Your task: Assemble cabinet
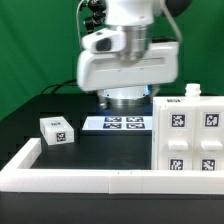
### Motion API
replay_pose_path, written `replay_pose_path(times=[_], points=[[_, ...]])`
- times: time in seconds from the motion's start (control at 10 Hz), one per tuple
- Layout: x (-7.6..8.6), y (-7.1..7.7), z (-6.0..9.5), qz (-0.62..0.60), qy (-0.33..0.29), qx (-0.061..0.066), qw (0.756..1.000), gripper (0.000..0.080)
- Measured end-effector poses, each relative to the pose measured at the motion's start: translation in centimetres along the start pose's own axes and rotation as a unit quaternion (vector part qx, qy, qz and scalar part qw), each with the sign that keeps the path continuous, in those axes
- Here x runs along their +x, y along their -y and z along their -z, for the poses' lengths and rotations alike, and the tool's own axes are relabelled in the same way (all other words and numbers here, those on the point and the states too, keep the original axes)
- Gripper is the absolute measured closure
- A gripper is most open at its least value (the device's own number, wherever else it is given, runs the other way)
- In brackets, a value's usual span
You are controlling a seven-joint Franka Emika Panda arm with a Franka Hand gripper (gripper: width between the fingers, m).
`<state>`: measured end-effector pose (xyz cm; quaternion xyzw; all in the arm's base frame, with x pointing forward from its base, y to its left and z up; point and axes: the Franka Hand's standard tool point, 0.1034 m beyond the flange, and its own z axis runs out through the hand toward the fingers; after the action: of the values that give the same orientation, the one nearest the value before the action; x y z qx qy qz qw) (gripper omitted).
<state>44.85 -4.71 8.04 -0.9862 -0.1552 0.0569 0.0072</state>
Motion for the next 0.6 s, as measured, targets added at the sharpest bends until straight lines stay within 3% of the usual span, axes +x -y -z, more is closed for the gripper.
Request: replay_pose_path(times=[0.1, 0.6], points=[[-0.31, -0.53, -0.10, -0.002, 0.001, 0.000, 1.000, 0.0003], [-0.09, -0.08, -0.16, 0.004, 0.002, 0.000, 1.000, 0.0003]])
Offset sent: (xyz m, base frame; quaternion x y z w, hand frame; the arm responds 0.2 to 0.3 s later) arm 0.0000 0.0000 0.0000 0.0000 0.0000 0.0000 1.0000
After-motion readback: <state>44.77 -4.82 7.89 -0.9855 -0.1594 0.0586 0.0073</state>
